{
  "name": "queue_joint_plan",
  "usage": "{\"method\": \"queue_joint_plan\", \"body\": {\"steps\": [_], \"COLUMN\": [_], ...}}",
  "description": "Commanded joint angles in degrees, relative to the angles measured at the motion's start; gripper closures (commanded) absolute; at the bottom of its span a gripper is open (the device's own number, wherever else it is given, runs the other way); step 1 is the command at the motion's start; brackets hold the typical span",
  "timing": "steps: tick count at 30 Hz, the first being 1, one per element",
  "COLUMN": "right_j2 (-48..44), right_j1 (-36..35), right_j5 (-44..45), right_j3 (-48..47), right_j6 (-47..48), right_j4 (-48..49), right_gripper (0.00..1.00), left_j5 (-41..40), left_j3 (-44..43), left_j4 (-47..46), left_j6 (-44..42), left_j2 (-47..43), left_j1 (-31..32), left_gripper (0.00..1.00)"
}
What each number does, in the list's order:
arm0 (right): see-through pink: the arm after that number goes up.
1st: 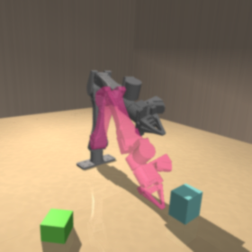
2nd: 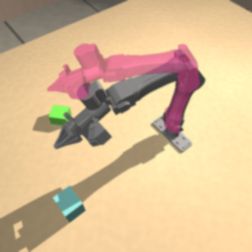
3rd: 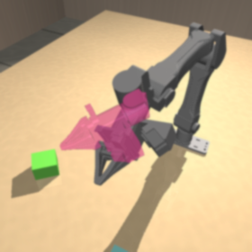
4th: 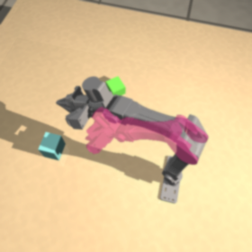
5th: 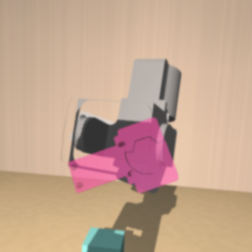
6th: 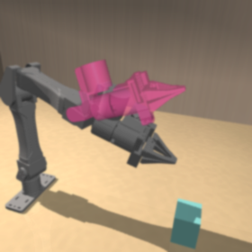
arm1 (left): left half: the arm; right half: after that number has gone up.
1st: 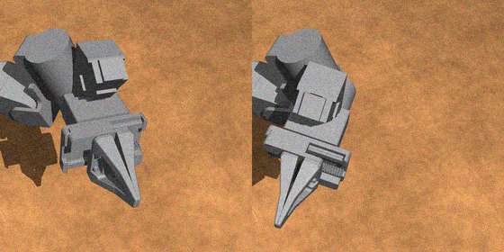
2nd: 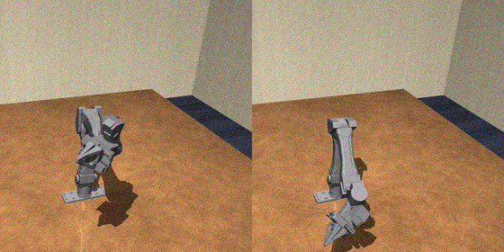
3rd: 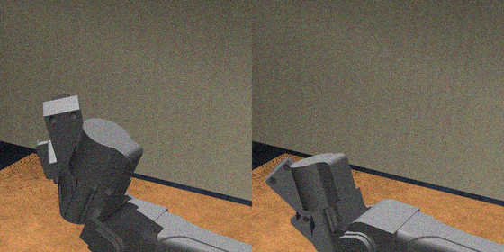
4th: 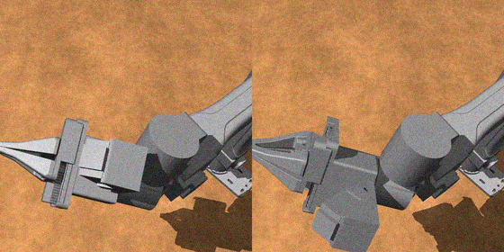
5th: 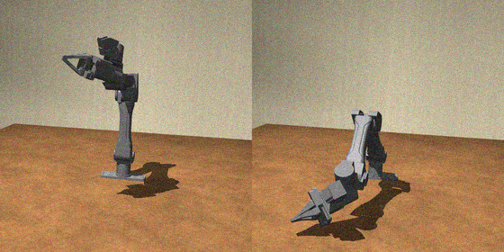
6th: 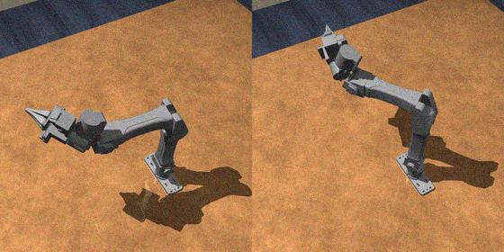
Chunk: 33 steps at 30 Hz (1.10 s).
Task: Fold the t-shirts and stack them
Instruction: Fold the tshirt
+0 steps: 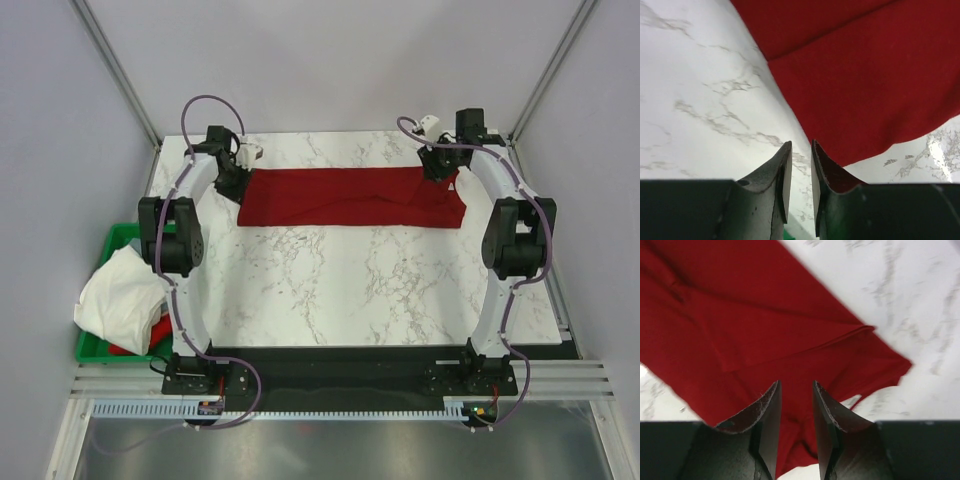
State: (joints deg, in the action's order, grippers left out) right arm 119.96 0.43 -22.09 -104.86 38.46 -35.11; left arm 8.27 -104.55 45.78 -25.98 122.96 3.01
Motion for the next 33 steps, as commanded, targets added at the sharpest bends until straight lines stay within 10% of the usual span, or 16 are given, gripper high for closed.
{"method": "queue_joint_plan", "body": {"steps": [1, 20, 33], "right_j2": [0.71, 11.52, 13.72], "right_j1": [-1.57, -3.94, -4.12], "right_j5": [-7.7, -7.97, -6.65], "right_j3": [0.79, -8.43, -12.21], "right_j6": [2.06, 4.26, 3.2], "right_j4": [-9.71, -17.09, -16.74], "right_gripper": [0.61, 0.59, 0.89], "left_j5": [2.71, 0.69, 0.16], "left_j3": [2.51, -1.62, -2.23], "left_j4": [0.19, 0.98, 0.89], "left_j6": [1.98, 1.81, 2.16], "left_j2": [0.7, 6.33, 6.51], "left_j1": [0.51, 1.83, 1.92], "left_gripper": [0.72, 0.72, 0.72]}}
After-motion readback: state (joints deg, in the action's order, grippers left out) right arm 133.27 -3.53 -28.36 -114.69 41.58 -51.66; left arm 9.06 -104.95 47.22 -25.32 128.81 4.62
